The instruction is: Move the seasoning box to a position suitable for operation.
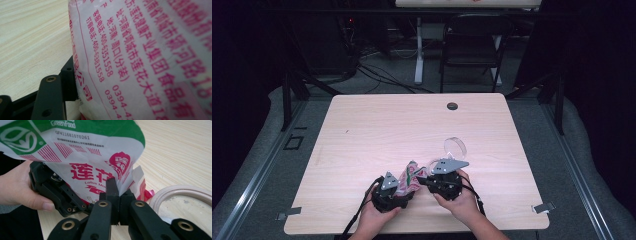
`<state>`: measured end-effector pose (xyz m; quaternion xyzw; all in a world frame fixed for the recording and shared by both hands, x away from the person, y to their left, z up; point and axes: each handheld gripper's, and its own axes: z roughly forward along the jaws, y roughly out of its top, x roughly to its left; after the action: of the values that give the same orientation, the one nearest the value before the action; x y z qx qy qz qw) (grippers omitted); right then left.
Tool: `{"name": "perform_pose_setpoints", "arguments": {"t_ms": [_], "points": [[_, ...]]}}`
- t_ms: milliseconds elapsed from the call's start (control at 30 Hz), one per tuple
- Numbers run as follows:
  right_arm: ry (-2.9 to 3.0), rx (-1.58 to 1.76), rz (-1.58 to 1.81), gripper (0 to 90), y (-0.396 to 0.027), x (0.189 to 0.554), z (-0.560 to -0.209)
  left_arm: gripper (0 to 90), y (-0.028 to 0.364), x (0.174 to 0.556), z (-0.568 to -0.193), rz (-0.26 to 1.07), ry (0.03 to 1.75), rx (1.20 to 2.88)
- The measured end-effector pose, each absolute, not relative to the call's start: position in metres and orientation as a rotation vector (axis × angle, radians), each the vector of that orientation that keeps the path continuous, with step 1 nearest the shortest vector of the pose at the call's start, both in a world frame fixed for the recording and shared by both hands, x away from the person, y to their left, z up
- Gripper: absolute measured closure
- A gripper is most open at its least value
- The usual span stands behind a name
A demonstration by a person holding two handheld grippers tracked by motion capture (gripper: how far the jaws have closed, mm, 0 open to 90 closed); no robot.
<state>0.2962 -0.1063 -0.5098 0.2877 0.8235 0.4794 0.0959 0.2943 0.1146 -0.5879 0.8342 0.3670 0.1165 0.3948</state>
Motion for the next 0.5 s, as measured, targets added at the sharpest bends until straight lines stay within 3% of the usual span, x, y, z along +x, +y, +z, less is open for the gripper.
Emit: {"name": "perform_pose_setpoints", "arguments": {"t_ms": [500], "points": [[2.44, 0.855, 1.426, 90.0, -0.106, 0.2964, -0.5097, 44.8, 0.1161, 0.2943, -0.5873, 0.303, 0.913, 2.136]]}}
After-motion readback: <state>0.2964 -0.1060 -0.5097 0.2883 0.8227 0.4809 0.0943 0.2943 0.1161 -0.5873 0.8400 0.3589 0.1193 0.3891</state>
